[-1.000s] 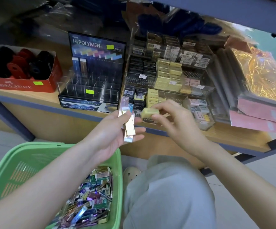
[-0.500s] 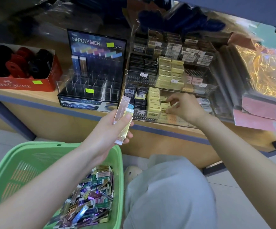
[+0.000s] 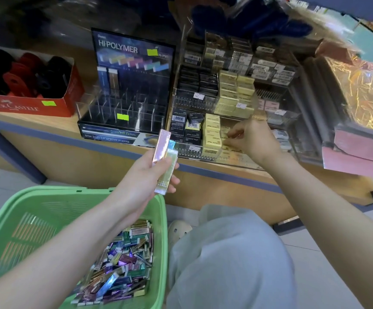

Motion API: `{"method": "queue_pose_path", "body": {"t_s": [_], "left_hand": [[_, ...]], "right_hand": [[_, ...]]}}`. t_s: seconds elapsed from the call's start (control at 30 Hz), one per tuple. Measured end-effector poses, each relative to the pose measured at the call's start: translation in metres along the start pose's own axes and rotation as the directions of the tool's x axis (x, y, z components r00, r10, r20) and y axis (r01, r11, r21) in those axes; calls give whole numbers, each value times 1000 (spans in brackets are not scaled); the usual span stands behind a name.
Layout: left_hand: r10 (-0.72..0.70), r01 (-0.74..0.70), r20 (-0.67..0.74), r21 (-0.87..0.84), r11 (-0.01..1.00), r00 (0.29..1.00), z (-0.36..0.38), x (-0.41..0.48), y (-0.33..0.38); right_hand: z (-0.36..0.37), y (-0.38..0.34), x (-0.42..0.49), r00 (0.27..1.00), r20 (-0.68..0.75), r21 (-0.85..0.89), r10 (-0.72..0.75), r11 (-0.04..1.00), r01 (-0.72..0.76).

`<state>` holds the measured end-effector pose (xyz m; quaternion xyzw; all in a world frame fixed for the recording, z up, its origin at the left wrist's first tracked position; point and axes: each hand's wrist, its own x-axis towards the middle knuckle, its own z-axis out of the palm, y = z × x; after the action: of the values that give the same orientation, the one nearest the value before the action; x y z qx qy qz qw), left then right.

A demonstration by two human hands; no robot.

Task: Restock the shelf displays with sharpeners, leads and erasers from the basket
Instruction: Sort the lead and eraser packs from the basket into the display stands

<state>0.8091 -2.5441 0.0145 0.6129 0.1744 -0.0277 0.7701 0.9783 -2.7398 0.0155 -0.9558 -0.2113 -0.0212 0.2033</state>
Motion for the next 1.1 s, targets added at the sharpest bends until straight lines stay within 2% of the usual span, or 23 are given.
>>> {"method": "queue_pose_path", "body": {"t_s": [0.07, 0.13, 0.2, 0.27, 0.3, 0.37, 0.43, 0.5, 0.67, 0.77, 0.83, 0.97, 1.1], "left_hand": [[12, -12, 1, 14, 1000, 1000, 0, 0, -2], [11, -11, -1, 13, 1000, 1000, 0, -1, -3], [16, -17, 5, 17, 1000, 1000, 1, -4, -3], [24, -24, 6, 32, 999, 1000, 0, -7, -1], [24, -24, 2, 35, 999, 1000, -1, -8, 0], [21, -21, -6, 31, 999, 1000, -4, -10, 1], [20, -20, 0, 29, 999, 1000, -5, -13, 4], [25, -26, 25, 25, 999, 999, -4, -18, 6], [55, -56, 39, 38, 998, 998, -11, -31, 13], [89, -79, -52, 170, 982, 995, -26, -35, 18], [148, -115, -117, 246, 962, 982, -40, -37, 17], [226, -155, -176, 346, 925, 958, -74, -41, 20], [253, -169, -199, 361, 917, 947, -106, -41, 25]], "right_hand": [[-1, -2, 2, 998, 42, 2, 36, 999, -36], [-6, -5, 0, 996, 69, -97, 49, 994, -42], [-11, -15, -11, 999, -49, -118, 14, 993, -20], [-16, -37, -31, 977, -214, 95, -5, 995, 26], [-18, -51, -42, 975, -224, 217, -7, 974, 56], [-18, -76, -61, 997, -63, 390, -35, 919, 57], [-13, -95, -72, 985, 149, 468, -88, 884, 8], [-9, -108, -75, 961, 244, 525, -131, 851, -18], [-10, -129, -76, 955, 266, 672, -131, 736, -87], [-14, -139, -72, 972, 232, 774, -40, 613, -160], [-19, -143, -65, 986, 164, 811, 11, 568, -141], [-25, -159, -43, 998, 18, 804, 53, 593, -46], [-10, -181, -3, 992, -123, 638, 4, 766, 76]]}}
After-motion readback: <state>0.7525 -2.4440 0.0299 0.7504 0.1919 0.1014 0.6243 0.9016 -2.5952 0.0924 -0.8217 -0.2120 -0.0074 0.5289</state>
